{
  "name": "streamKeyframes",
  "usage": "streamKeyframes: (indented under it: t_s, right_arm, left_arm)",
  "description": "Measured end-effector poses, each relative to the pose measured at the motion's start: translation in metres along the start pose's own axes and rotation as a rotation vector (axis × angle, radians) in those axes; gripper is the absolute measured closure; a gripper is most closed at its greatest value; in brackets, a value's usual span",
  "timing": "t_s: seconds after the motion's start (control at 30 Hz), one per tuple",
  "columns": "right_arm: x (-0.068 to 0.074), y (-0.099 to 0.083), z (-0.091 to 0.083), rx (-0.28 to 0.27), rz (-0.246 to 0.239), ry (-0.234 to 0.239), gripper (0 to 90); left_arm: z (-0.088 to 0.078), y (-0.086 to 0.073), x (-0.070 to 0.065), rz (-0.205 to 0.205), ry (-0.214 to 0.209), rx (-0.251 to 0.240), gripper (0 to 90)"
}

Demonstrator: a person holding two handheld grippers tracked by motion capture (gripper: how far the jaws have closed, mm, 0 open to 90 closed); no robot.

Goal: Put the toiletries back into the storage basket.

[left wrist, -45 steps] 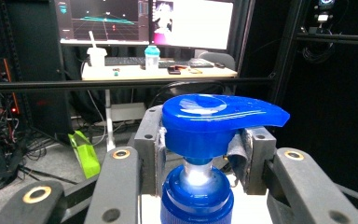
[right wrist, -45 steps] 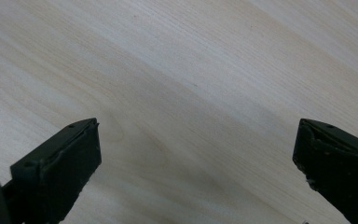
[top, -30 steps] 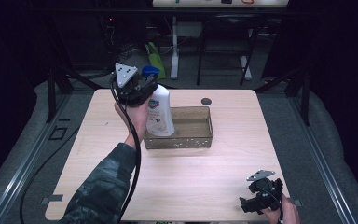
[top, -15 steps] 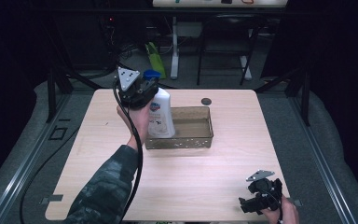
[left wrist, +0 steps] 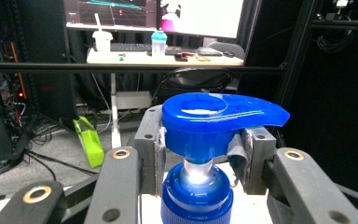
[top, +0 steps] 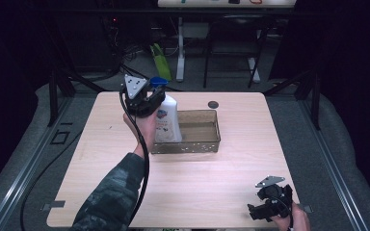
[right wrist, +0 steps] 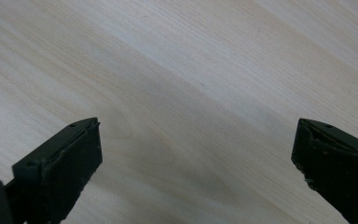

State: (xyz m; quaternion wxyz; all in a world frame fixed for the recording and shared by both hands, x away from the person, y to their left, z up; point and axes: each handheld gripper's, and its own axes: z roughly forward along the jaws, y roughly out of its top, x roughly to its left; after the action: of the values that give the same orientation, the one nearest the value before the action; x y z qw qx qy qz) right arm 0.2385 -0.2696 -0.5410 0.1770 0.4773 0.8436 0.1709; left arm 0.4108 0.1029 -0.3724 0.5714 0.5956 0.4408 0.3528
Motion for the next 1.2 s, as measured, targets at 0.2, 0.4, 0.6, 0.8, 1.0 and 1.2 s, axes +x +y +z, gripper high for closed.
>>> streamKeyframes:
  t_s: [0.2,0.4,0.6,0.8,1.0,1.2]
  right_arm:
    - [0.001,0.001,-0.001,-0.004,-0.007,-0.001,1.1]
    - [0.001,0.001,0.0,-0.009,-0.009,0.0,1.2]
    - [-0.001,-0.003,0.001,0.0,-0.003,0.001,1.2]
    - [-0.001,-0.002,-0.002,-0.012,-0.002,-0.009,1.2]
    - [0.0,-0.001,-0.002,-0.012,-0.011,-0.011,1.3]
    - [0.001,-0.001,-0.002,-0.013,-0.011,-0.01,1.3]
  left_arm:
    - [0.0,-0.007,0.002,-0.004,0.006,0.003,59.0]
    - [0.002,-0.011,0.003,0.007,0.009,0.015,59.0]
    - [0.002,-0.016,0.004,0.004,0.021,0.022,59.0]
    - [0.004,-0.023,0.002,0.016,0.033,0.034,59.0]
    - [0.002,-0.029,0.002,0.022,0.038,0.043,59.0]
    - [0.001,-0.031,0.001,0.029,0.048,0.044,59.0]
